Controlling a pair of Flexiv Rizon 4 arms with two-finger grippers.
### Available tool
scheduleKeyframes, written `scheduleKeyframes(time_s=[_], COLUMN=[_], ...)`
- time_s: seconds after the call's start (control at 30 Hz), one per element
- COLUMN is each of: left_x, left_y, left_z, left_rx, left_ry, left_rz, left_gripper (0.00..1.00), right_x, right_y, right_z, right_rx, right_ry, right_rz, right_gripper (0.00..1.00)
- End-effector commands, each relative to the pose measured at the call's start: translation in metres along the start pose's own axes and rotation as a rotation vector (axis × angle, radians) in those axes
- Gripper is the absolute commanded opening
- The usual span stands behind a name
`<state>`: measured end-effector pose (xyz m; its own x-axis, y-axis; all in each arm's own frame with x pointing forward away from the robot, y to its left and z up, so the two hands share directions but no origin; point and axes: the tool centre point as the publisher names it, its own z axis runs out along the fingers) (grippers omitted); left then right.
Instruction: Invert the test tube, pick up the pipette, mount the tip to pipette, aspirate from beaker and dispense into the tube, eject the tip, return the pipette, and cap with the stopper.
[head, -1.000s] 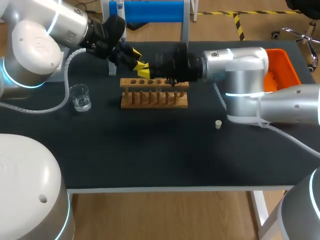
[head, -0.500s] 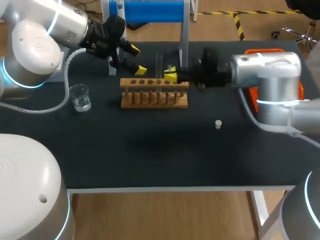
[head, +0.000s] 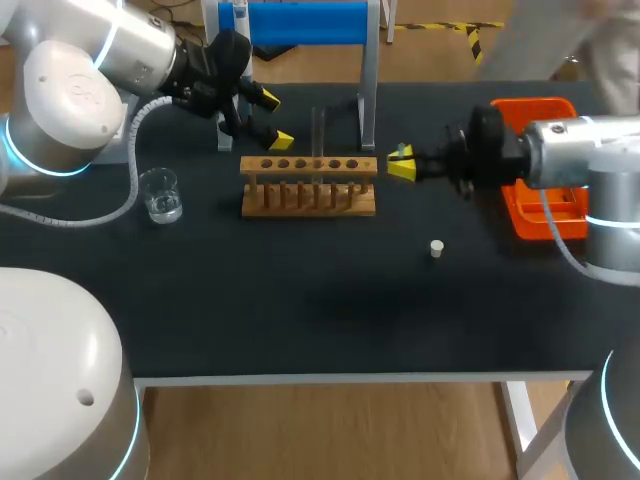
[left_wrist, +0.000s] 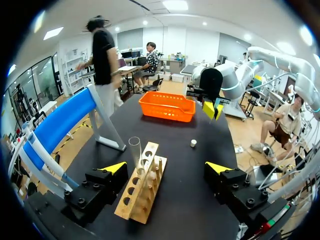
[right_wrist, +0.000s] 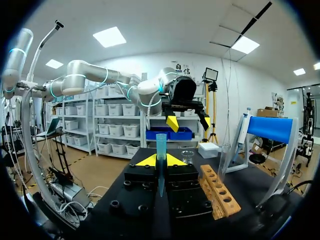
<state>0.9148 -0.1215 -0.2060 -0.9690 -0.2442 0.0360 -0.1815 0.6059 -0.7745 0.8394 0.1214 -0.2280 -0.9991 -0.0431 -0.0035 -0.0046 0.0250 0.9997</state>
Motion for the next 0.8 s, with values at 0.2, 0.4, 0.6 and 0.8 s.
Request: scheduleKeyframes(time_s=[0.2,0.4,0.6,0.8], left_x=[0.0,0.0,0.0,0.0], left_y=[-0.001,-0.001,-0.001,-0.001], left_z=[-0.001,-0.001,-0.001,-0.001], left_rx=[-0.004,-0.004,-0.004,-0.004], left_ry=[0.003,0.003,0.003,0.003], left_rz=[-0.001,-0.001,-0.001,-0.001], left_gripper=[1.0,1.0,1.0,1.0], right_x=[0.014,0.019,0.023,0.026], right_y=[-0.007,-0.014,-0.018,-0.022], right_z=[-0.041,-0.052,-0.055,-0.055], right_rx=[-0.012,-0.019,-0.022,-0.017], right_ry=[-0.01,0.005,0.006,0.009], right_rz=[0.0,0.02,0.032,0.04], right_gripper=[0.0,0.0,0.0,0.0])
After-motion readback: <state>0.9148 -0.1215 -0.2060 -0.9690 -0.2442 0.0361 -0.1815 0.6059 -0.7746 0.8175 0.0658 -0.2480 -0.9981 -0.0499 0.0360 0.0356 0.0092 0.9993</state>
